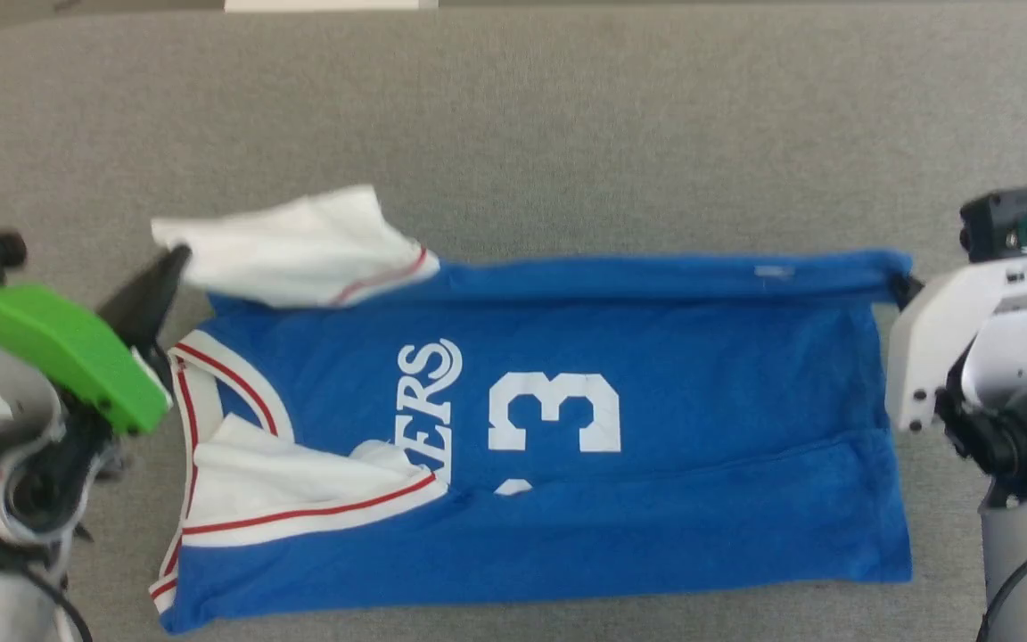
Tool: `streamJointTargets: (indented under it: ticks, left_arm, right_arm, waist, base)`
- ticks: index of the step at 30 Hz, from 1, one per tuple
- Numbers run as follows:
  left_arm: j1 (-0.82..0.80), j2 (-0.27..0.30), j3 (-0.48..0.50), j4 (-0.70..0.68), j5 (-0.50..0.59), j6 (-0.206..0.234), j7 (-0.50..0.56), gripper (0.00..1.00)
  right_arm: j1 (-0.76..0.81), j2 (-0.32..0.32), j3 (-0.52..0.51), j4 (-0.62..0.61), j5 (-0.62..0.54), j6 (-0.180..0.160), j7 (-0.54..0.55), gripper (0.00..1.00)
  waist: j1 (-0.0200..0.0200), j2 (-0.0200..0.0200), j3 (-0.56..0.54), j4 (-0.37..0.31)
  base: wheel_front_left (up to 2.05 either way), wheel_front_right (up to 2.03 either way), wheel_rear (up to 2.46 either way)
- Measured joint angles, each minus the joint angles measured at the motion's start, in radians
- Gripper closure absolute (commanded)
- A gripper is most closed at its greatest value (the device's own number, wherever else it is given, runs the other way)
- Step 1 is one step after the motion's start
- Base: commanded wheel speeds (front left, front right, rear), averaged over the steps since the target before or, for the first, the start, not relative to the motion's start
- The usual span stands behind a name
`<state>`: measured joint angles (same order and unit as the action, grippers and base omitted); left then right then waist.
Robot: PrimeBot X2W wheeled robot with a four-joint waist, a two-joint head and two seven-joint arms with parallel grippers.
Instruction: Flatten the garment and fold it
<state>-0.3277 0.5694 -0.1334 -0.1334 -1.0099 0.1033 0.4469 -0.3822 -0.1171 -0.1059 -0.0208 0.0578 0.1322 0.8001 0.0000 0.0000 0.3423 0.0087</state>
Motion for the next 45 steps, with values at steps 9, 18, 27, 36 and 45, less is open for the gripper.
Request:
streamJointTargets:
  ticks: [9,18,27,36,45]
  left_arm:
    - [0.286,-0.083,0.013,-0.04,-0.04,0.062,-0.063,1.0]
    - [0.353,-0.136,0.003,0.081,-0.052,0.081,-0.113,1.0]
    - [0.393,-0.144,0.012,0.121,-0.046,0.13,-0.123,1.0]
    - [0.411,-0.126,-0.005,0.119,-0.001,0.209,-0.111,0.0]
    - [0.402,-0.06,0.047,0.007,0.202,0.216,-0.376,0.0]
  right_arm:
    - [0.119,0.018,-0.029,0.062,0.025,0.0,-0.017,1.0]
    - [0.178,0.035,-0.064,0.149,0.029,0.0,-0.028,1.0]
    - [0.212,0.042,-0.053,0.196,0.041,0.0,-0.035,0.66]
    - [0.278,0.046,-0.062,0.105,0.115,0.0,-0.048,0.0]
    - [0.314,0.034,-0.145,-0.129,0.17,0.0,0.075,0.0]
  waist:
    - [0.0,0.0,-0.108,0.003]
    - [0.0,0.0,-0.151,0.018]
    - [0.0,0.0,-0.18,0.008]
    - [0.0,0.0,-0.23,0.007]
    - [-0.0001,0.0,-0.27,0.002]
  base:
    - [0.0,0.0,0.0]
    - [0.0,0.0,0.0]
    - [0.0,0.0,0.0]
    - [0.0,0.0,0.0]
    - [0.0,0.0,0.0]
